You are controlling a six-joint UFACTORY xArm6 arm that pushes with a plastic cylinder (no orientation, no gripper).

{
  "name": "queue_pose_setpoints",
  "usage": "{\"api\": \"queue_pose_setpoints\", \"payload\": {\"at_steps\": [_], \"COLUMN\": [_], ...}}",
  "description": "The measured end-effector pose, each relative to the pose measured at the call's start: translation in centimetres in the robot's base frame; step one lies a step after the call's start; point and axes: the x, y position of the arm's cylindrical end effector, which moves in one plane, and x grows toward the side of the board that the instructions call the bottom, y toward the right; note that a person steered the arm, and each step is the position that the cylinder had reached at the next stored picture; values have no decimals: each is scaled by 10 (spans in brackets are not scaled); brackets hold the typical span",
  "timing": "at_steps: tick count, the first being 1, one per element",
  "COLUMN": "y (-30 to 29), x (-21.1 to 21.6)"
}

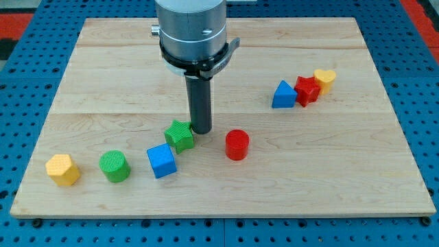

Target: Slide the yellow hexagon closer to the green circle

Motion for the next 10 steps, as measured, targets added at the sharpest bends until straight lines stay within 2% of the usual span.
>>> {"api": "queue_pose_setpoints", "payload": {"at_steps": [1, 3, 4, 5, 6, 8, 9, 10], "y": [25, -35, -99, -168, -240, -256, -246, -221], "x": [39, 134, 136, 117, 81, 52, 19, 19]}}
